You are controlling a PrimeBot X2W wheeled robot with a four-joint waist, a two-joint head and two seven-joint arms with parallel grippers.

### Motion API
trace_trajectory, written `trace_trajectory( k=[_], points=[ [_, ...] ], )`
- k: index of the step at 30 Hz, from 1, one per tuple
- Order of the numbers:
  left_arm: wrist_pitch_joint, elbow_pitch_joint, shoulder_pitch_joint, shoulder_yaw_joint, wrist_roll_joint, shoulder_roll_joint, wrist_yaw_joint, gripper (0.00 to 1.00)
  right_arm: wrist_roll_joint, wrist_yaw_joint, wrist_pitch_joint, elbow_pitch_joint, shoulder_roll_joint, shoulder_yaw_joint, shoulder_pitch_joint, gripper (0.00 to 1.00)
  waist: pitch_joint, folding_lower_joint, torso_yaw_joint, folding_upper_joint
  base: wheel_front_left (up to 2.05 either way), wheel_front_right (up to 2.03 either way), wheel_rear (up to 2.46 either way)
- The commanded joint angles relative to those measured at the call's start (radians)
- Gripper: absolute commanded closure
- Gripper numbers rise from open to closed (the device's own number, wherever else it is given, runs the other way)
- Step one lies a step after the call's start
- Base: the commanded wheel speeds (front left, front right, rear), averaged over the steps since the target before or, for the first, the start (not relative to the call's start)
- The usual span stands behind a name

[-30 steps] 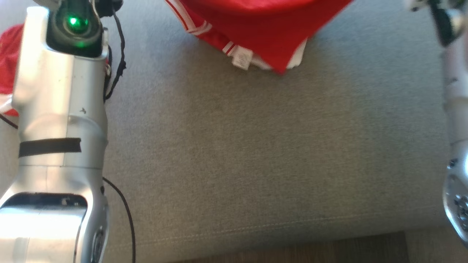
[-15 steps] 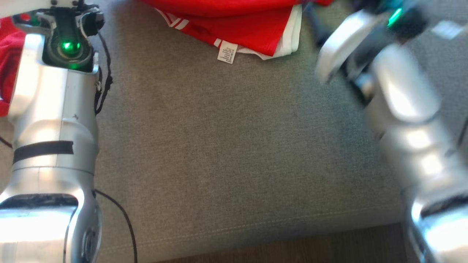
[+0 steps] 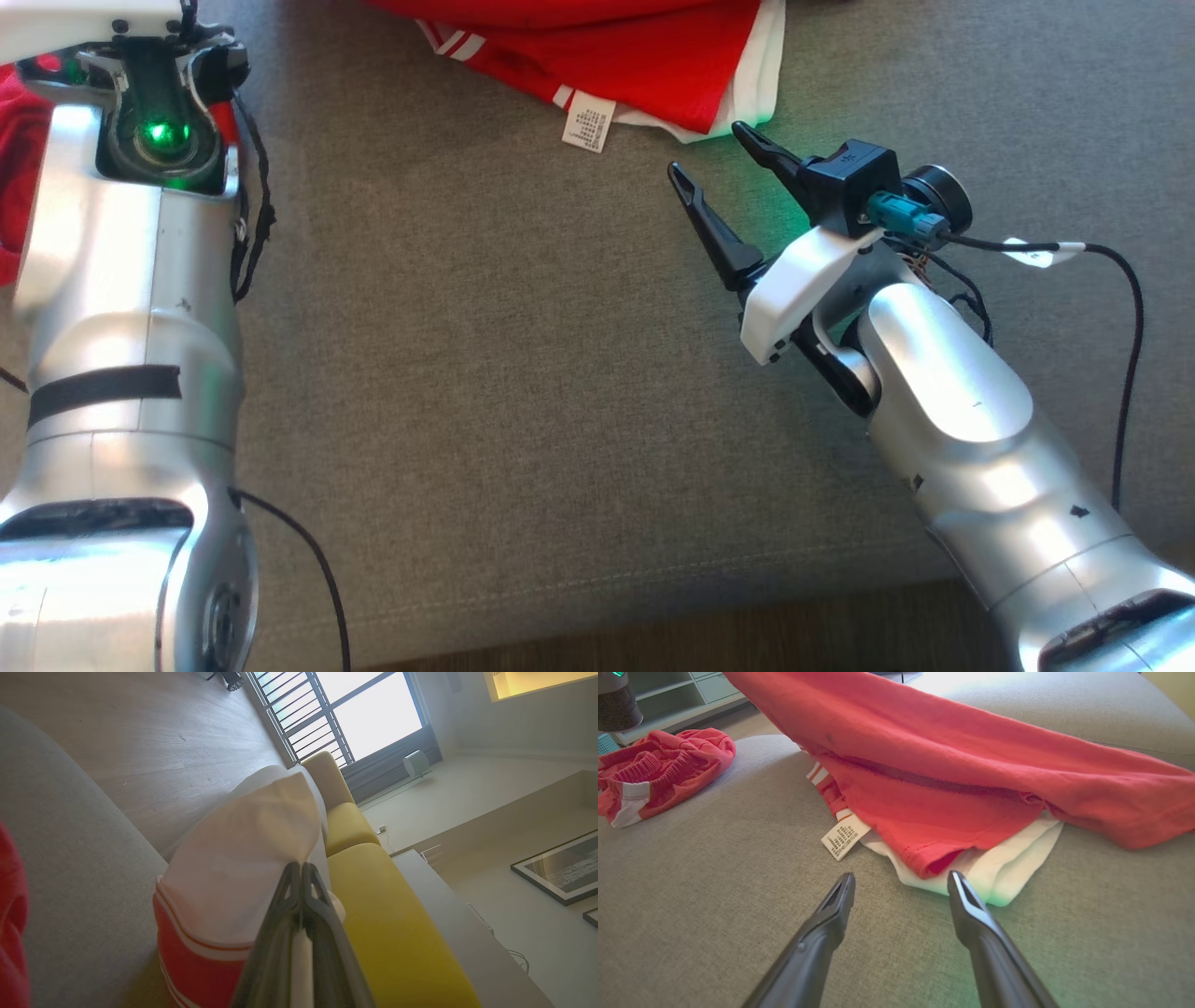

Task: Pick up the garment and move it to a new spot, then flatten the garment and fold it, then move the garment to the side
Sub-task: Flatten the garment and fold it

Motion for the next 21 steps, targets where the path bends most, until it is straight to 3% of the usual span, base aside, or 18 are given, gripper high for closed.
trace_trajectory(
  k=[1, 12, 13, 15, 17, 19, 20, 21],
  points=[
    [-0.005, -0.029, -0.026, 0.013, 0.011, 0.037, -0.011, 1.0, 0.007, 0.0, -0.011, -0.024, 0.022, 0.017, -0.014, 0.0, 0.004, 0.0, 0.003, 0.0, 0.0, 0.0, 0.0],
    [-0.005, -0.035, -0.036, 0.001, 0.028, 0.022, -0.025, 1.0, 0.034, 0.0, -0.032, 0.052, 0.022, 0.054, -0.087, 0.04, 0.027, 0.0, 0.03, 0.0, 0.0, 0.0, 0.0],
    [-0.005, -0.036, -0.036, -0.001, 0.028, 0.021, -0.026, 1.0, 0.038, 0.0, -0.035, 0.06, 0.022, 0.056, -0.093, 0.07, 0.028, 0.0, 0.032, 0.0, 0.0, 0.0, 0.0],
    [-0.005, -0.037, -0.036, -0.004, 0.029, 0.019, -0.028, 1.0, 0.046, 0.0, -0.039, 0.076, 0.022, 0.061, -0.105, 0.24, 0.031, 0.0, 0.037, 0.0, 0.0, 0.0, 0.0],
    [-0.005, -0.037, -0.037, -0.005, 0.028, 0.018, -0.03, 1.0, 0.056, 0.0, -0.042, 0.092, 0.022, 0.069, -0.115, 0.61, 0.034, 0.0, 0.042, 0.0, 0.0, 0.0, 0.0],
    [-0.005, -0.037, -0.037, -0.003, 0.028, 0.018, -0.032, 1.0, 0.064, 0.0, -0.045, 0.104, 0.022, 0.075, -0.124, 0.77, 0.038, 0.0, 0.045, 0.0, 0.0, 0.0, 0.0],
    [-0.005, -0.037, -0.037, -0.002, 0.028, 0.019, -0.032, 1.0, 0.068, 0.0, -0.046, 0.109, 0.022, 0.076, -0.128, 1.0, 0.04, 0.0, 0.045, 0.0, 0.0, 0.0, 0.0],
    [-0.005, -0.037, -0.038, -0.001, 0.029, 0.019, -0.033, 1.0, 0.068, 0.0, -0.049, 0.112, 0.022, 0.074, -0.134, 1.0, 0.042, 0.0, 0.045, 0.0, 0.0, 0.0, 0.0]
  ],
)
